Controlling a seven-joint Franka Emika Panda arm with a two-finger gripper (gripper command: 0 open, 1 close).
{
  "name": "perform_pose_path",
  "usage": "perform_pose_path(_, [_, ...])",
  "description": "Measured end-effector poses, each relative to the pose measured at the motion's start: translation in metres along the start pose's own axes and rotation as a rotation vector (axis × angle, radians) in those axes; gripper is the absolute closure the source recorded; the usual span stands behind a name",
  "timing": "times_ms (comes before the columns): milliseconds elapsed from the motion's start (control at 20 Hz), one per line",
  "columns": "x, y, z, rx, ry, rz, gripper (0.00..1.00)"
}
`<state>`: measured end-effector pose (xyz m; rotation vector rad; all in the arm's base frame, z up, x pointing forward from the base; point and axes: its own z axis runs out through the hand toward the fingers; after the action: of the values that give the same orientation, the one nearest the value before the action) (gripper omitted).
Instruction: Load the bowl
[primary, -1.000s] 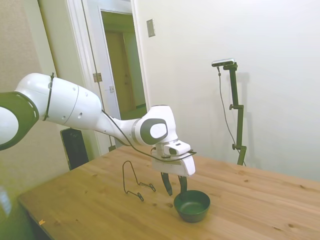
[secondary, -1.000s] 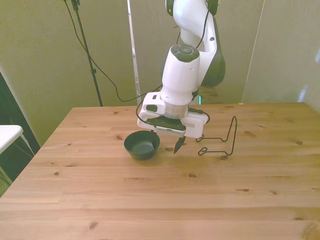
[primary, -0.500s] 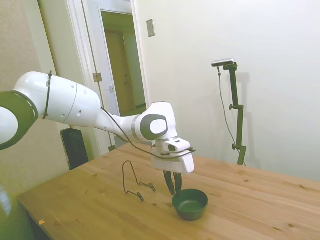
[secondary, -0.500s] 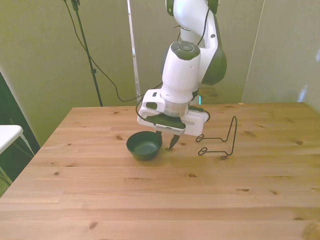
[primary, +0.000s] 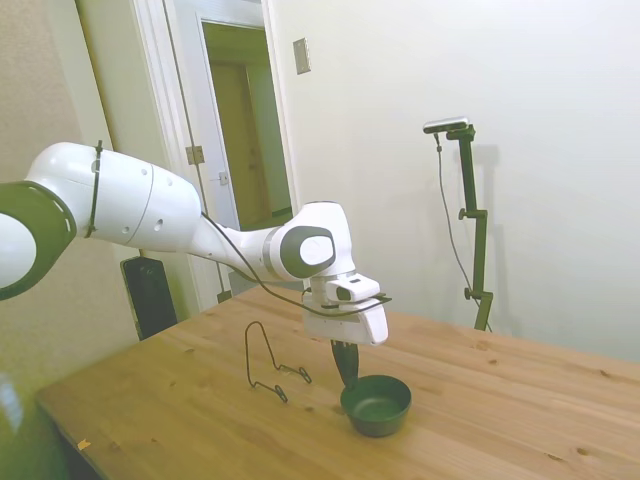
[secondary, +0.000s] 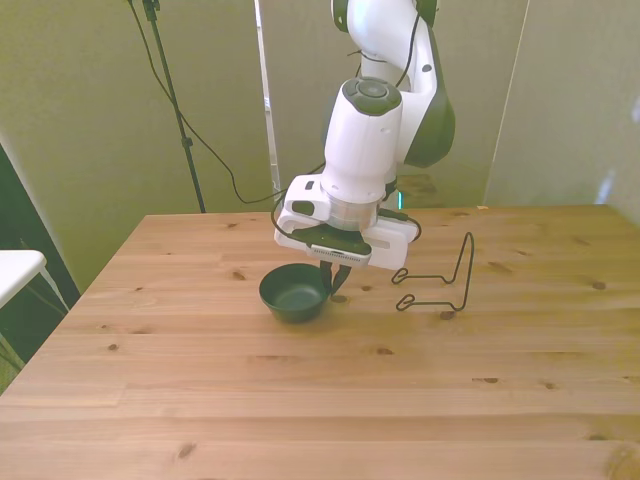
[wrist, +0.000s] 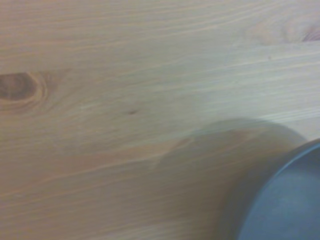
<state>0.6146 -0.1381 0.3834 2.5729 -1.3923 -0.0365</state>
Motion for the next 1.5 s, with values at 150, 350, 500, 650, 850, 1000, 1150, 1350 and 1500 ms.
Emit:
perform_pose_path(150, [-0.01, 0.001, -0.016, 0.033, -0.04, -0.019, 1.0])
perform_pose_path(350, [-0.039, 0.026, -0.079, 0.139, -0.085, -0.08, 1.0])
perform_pose_path(500, [-0.069, 0.059, -0.124, 0.255, -0.134, -0.16, 1.0])
perform_pose_path(650, [-0.084, 0.083, -0.146, 0.376, -0.205, -0.236, 1.0])
perform_pose_path(850, [-0.072, 0.094, -0.134, 0.517, -0.345, -0.298, 1.0])
perform_pose_path(1000, [-0.055, 0.095, -0.116, 0.603, -0.479, -0.328, 1.0])
perform_pose_path(1150, [-0.039, 0.089, -0.101, 0.649, -0.561, -0.326, 1.0])
perform_pose_path(1350, [-0.036, 0.082, -0.102, 0.68, -0.612, -0.35, 1.0])
perform_pose_path(1500, [-0.044, 0.075, -0.103, 0.697, -0.66, -0.366, 1.0])
